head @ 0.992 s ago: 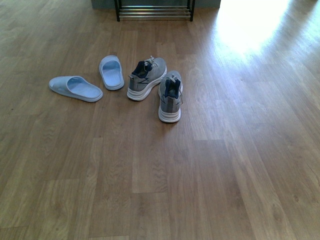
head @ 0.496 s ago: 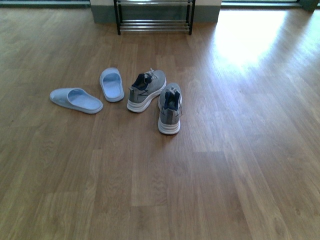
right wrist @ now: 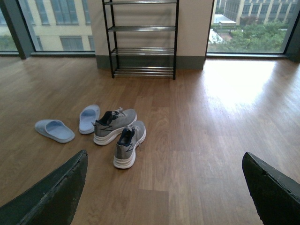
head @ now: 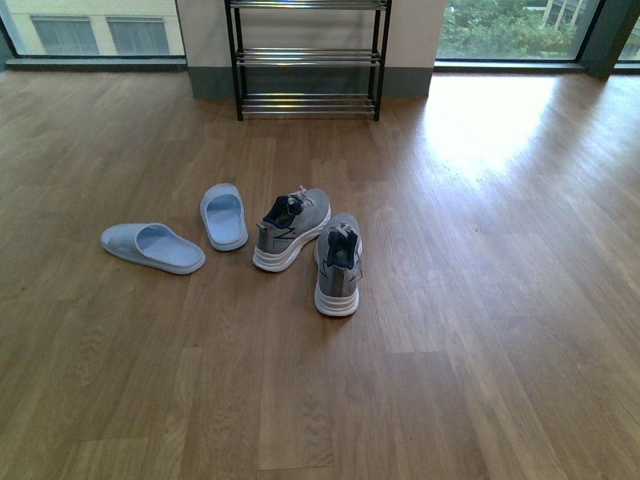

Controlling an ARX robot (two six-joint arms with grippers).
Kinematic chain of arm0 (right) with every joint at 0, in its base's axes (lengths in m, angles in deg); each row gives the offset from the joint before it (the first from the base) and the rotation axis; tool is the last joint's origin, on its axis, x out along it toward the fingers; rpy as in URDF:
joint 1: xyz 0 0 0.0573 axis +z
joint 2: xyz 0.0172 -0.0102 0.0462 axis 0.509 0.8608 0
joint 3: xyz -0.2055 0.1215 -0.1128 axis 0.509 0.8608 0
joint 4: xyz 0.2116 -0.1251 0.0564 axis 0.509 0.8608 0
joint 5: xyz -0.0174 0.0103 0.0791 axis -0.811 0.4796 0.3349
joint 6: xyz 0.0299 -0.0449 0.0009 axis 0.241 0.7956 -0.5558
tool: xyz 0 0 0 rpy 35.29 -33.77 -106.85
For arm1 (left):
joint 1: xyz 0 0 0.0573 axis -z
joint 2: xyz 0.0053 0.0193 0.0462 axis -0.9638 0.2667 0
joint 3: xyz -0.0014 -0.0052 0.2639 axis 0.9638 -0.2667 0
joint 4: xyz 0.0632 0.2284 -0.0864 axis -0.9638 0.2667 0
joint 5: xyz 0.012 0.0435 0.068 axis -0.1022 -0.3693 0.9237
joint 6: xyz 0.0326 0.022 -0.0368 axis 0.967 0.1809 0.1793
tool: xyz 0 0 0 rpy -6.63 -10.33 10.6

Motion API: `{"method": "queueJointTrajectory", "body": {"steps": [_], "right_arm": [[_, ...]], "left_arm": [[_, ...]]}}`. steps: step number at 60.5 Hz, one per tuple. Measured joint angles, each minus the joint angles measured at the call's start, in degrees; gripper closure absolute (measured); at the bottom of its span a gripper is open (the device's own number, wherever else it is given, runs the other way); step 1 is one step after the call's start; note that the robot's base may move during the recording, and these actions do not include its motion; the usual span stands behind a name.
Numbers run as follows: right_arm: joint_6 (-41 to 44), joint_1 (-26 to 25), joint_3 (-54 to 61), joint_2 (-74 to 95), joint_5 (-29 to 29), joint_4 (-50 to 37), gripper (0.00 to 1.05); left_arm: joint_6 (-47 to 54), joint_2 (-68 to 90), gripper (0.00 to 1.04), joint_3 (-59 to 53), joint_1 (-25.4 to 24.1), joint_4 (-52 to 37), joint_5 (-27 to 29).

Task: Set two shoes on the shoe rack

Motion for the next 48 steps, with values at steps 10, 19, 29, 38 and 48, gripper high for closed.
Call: {"method": "queueJointTrajectory", "body": {"steps": [10, 19, 29, 38, 48], "right_arm": [[0.0, 0.0, 0.0, 0.0, 0.0, 0.0, 0.09], [0.02, 0.0, 0.0, 0.0, 0.0, 0.0, 0.09], [0.0, 0.0, 0.0, 0.0, 0.0, 0.0, 0.09], [0.0, 0.0, 0.0, 0.0, 0.0, 0.0, 0.09], [0.0, 0.0, 0.0, -0.02, 0.0, 0.0, 0.09]], "left_arm": [[-0.02, 0.0, 0.09, 0.0, 0.0, 0.0, 0.0], [-0.02, 0.0, 0.09, 0.0, 0.0, 0.0, 0.0], [-0.02, 0.0, 0.09, 0.0, 0.0, 0.0, 0.0], [-0.02, 0.0, 0.09, 0.0, 0.0, 0.0, 0.0], [0.0, 0.0, 0.09, 0.0, 0.0, 0.0, -0.02]]}}
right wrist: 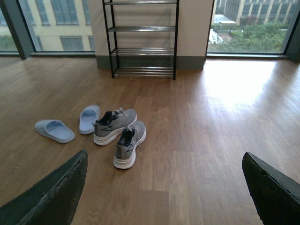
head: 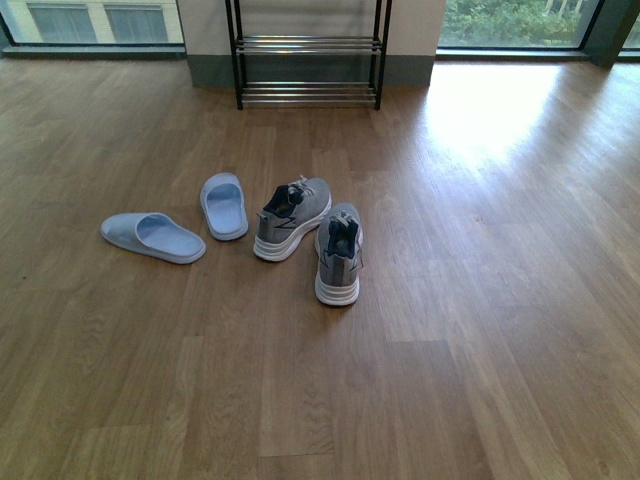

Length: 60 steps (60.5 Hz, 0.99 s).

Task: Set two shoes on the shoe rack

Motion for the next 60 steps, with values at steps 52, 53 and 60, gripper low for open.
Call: {"method": "queueJointTrajectory", "body": {"steps": [52, 53, 60], "right_arm": [[0.0, 0.0, 0.0, 0.0, 0.07, 0.0, 0.09], [0.0, 0.0, 0.0, 0.0, 0.07, 0.0, 0.09], [0.0, 0.0, 0.0, 0.0, 0.04, 0.0, 0.09]], "left_arm": [[-0.02, 0.0, 0.09, 0.0, 0.0, 0.0, 0.07], [-0.02, 0.0, 0.09, 0.0, 0.0, 0.0, 0.04], [0.0, 0.0, 0.09, 0.0, 0.0, 0.0, 0.04]]}}
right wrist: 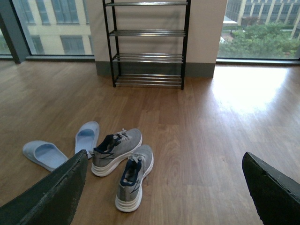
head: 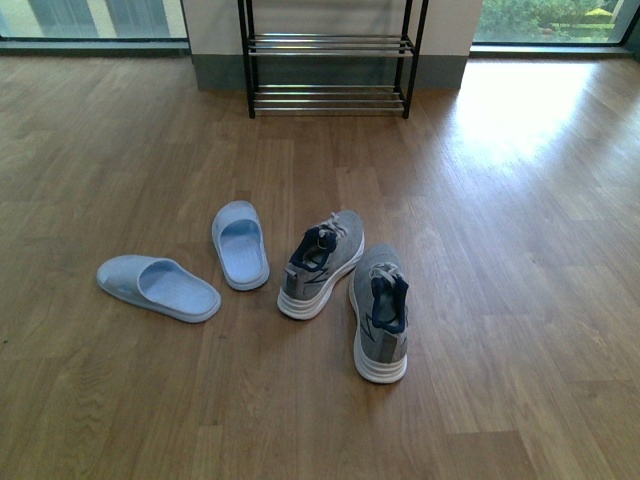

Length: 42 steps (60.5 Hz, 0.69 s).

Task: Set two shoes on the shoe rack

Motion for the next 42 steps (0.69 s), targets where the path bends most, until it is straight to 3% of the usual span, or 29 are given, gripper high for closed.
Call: {"method": "queueJointTrajectory", "body": {"steps": [42], "right_arm": [[0.0, 0.0, 0.0, 0.0, -0.04, 0.0, 0.09]], "left_arm": [[0.0, 0.0, 0.09, 0.0, 0.0, 0.0, -0.04]]}}
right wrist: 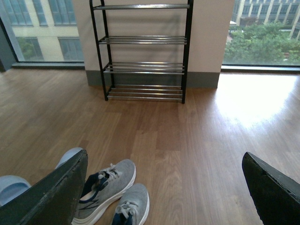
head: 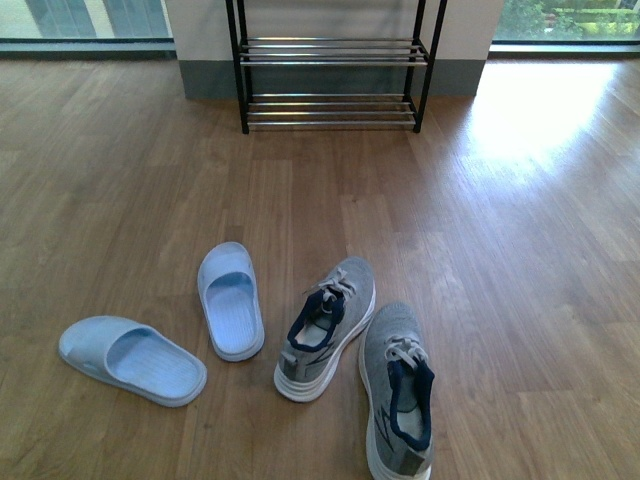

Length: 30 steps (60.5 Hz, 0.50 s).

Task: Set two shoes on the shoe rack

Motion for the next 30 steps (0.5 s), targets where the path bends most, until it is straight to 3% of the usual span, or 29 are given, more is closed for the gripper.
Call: {"method": "queueJointTrajectory", "body": {"steps": [30], "right_arm": [[0.0, 0.0, 0.0, 0.07, 0.02, 0.0, 0.09]], "left_arm": [[-0.02, 0.0, 0.09, 0.0, 0.0, 0.0, 0.0]]}}
